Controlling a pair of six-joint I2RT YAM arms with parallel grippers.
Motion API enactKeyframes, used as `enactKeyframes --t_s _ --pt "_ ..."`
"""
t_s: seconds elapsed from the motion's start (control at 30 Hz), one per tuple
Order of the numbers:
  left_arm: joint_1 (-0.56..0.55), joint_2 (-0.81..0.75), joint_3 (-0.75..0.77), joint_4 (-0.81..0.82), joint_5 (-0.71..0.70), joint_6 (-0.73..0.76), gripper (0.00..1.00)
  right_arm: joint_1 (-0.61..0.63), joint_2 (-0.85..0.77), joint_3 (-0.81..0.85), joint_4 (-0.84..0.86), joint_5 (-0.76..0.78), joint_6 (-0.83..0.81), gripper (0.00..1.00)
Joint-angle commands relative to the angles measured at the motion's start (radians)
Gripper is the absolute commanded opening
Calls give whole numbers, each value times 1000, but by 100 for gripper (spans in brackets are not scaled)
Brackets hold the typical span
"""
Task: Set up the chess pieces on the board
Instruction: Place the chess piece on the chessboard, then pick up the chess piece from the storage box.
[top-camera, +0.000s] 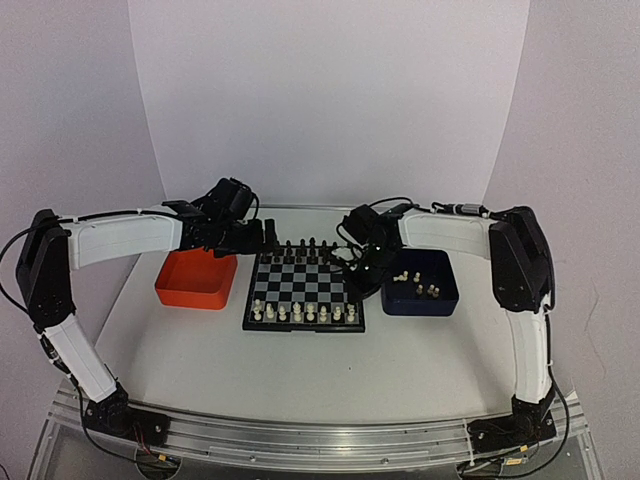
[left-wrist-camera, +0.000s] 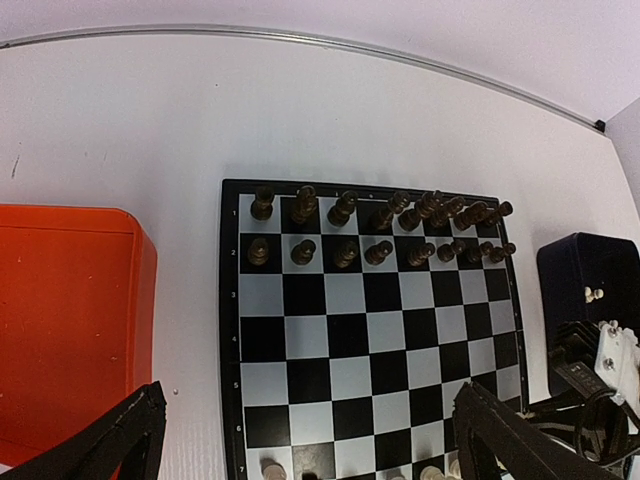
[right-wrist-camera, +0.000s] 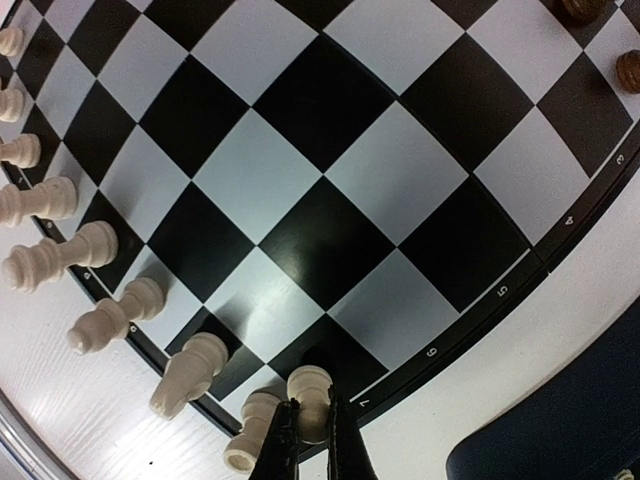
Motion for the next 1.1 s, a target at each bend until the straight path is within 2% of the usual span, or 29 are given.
enactKeyframes --t_s 0.0,0.07,0.2,0.47,0.67,0.83,0.97,1.07 --pt "5 -3 41 -20 1 -5 100 14 28 40 -20 70 -17 4" --pt "5 -6 37 -19 2 -8 100 16 32 41 -20 72 -18 9" --pt "5 -9 34 -20 8 -9 100 16 21 42 -19 64 -5 23" --pt "5 1 42 -6 18 4 100 15 -69 60 -18 -10 36 39" --pt "6 18 61 -1 25 12 100 2 -161 80 -6 143 108 54" --pt "8 14 60 6 28 12 100 -94 -222 18 11 194 213 63" --pt "12 11 59 4 27 13 100 -206 -255 -67 24 203 283 81" --pt "15 11 59 1 28 12 100 -263 -254 -123 38 248 284 85"
